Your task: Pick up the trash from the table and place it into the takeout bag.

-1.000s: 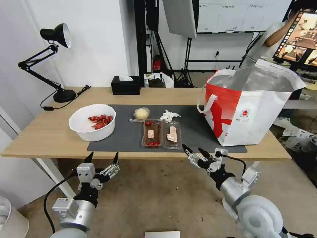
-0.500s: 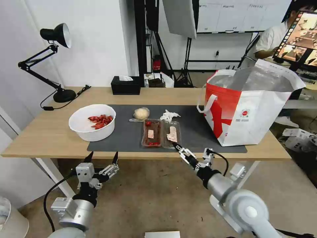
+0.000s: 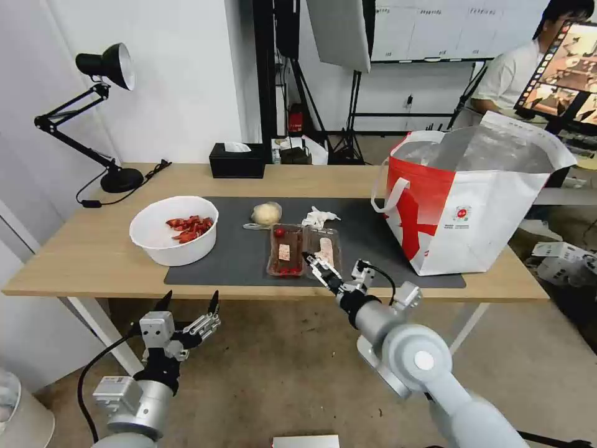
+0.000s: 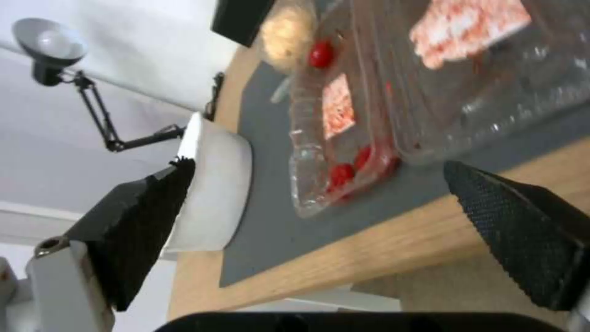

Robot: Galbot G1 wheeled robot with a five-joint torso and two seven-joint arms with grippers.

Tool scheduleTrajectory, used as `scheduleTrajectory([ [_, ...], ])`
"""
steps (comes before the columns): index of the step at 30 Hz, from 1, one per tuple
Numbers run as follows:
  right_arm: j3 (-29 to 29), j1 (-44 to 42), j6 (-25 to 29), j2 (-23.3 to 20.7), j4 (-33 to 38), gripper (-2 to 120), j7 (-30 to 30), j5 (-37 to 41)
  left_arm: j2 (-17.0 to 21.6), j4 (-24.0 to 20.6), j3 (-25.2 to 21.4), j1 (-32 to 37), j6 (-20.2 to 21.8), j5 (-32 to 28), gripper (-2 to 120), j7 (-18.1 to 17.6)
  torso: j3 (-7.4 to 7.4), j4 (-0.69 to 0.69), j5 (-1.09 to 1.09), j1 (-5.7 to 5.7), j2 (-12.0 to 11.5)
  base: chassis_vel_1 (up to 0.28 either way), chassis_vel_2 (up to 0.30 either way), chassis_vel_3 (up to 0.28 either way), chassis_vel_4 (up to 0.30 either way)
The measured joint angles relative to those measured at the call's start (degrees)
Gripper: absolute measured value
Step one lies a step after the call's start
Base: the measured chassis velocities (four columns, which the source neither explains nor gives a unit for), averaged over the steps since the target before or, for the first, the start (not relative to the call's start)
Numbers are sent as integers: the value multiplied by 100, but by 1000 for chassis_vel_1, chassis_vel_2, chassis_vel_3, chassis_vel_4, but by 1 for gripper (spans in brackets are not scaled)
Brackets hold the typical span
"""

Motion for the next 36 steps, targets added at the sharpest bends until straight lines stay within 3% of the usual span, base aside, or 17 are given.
scheduleTrajectory([
  [36, 106, 38, 85, 850, -606, 100, 176, 54, 68, 40, -37, 62, -9, -7, 100, -26, -1, 0, 0, 0, 0, 0, 0, 0, 0],
])
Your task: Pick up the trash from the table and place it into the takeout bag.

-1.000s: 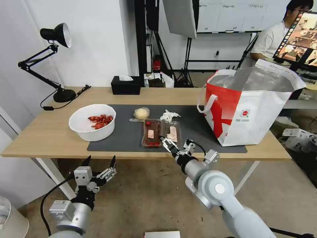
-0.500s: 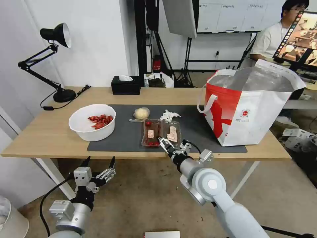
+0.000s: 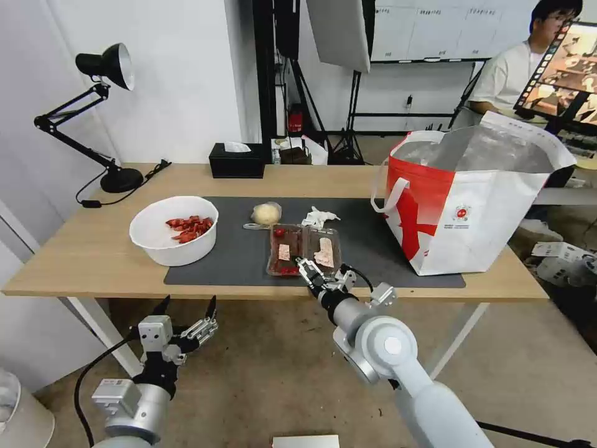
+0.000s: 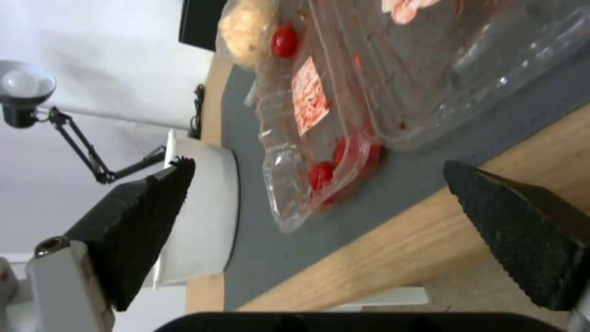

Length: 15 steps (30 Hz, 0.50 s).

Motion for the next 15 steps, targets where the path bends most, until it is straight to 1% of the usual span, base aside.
scheduleTrajectory([
  [15, 198, -54, 36, 43, 28, 100, -10, 83, 3, -7, -1, 58, -23, 28, 100, -4, 0, 0, 0, 0, 0, 0, 0, 0, 0],
])
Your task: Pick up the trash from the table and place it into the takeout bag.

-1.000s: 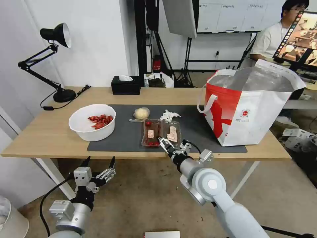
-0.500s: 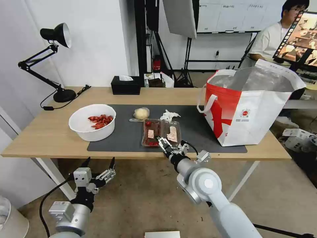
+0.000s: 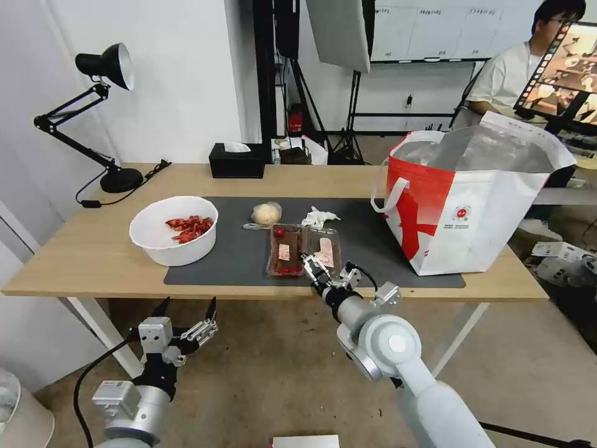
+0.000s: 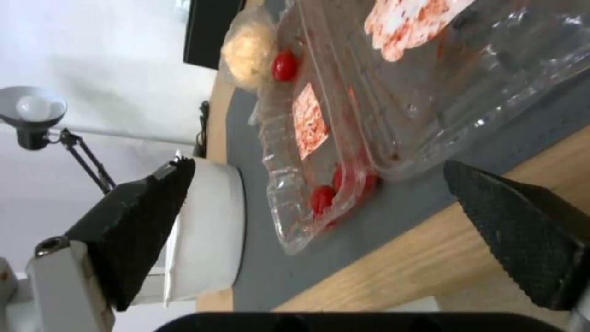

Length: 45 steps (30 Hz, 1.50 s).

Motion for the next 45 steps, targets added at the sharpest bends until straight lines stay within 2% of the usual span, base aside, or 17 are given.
scheduleTrajectory([
  [23, 237, -54, 68, 67, -69, 100, 28, 52, 37, -32, 8, 26, -45, 5, 100, 0, 0, 0, 0, 0, 0, 0, 0, 0, 0],
  [27, 259, -45, 118, 34, -105, 100, -138, -134, 41, -31, 7, 29, -54, 1, 100, -1, 0, 0, 0, 0, 0, 0, 0, 0, 0],
  [35, 215, -106, 155, -142, -36, 100, -747, -934, 34, -19, 23, 28, -68, 0, 100, -5, 0, 0, 0, 0, 0, 0, 0, 0, 0],
  [36, 167, -117, 152, -247, -6, 100, -1045, -1393, 18, -6, 37, 25, -75, 0, 100, -7, 0, 0, 0, 0, 0, 0, 0, 0, 0],
  [37, 167, -117, 152, -247, -6, 100, -1045, -1393, 18, -6, 37, 25, -75, 0, 100, -7, 0, 0, 0, 0, 0, 0, 0, 0, 0],
  [40, 58, -38, 143, -435, -2, 100, -1580, -2082, -2, 13, 55, 22, -139, 2, 100, -11, 0, 0, 0, 0, 0, 0, 0, 0, 0],
  [45, -118, 198, 93, -620, -85, 100, -2096, -2511, -3, 17, 47, 32, -178, -15, 100, -12, 0, -1, 0, 0, 0, 0, 0, 0, 0],
])
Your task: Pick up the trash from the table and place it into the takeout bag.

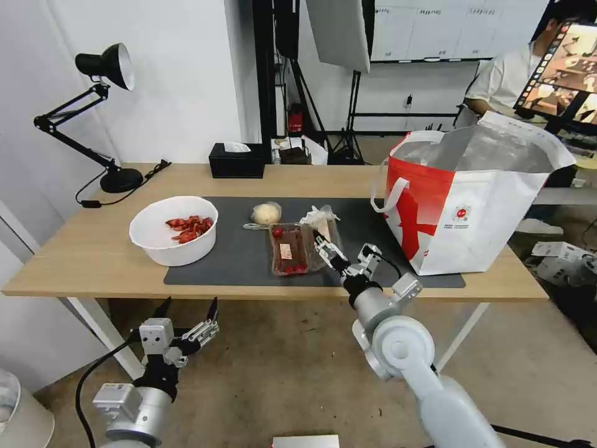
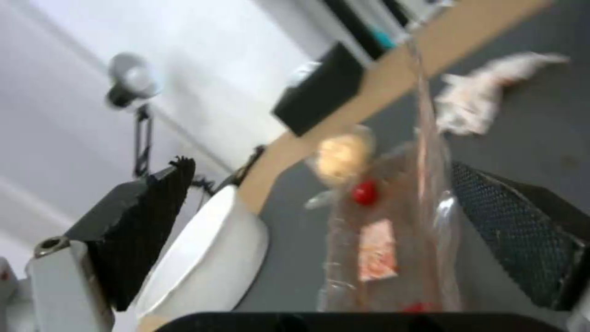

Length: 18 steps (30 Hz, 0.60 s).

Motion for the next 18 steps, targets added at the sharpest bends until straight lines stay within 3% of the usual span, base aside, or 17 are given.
scheduleTrajectory([
  [6, -495, 538, -491, -110, -157, 100, -195, 135, 18, -35, -54, 11, 0, -21, 100, -1, 0, 0, -1, 0, 0, 0, 0, 0, 0],
  [9, -837, 975, -883, 5, -477, 100, 360, 1109, 0, -59, -74, 22, 0, -22, 100, -1, 0, 1, -1, 0, 0, 0, 0, 0, 0],
  [13, -852, 1130, -924, 134, -689, 100, 811, 1676, -31, -69, -87, 19, 0, -22, 100, -1, 0, 1, 0, 0, 0, 0, 0, 0, 0],
  [18, -833, 1139, -918, 135, -701, 100, 876, 1804, -35, -79, -124, 21, 1, -60, 100, -1, 0, 0, 0, 0, 0, 0, 0, 0, 0],
])
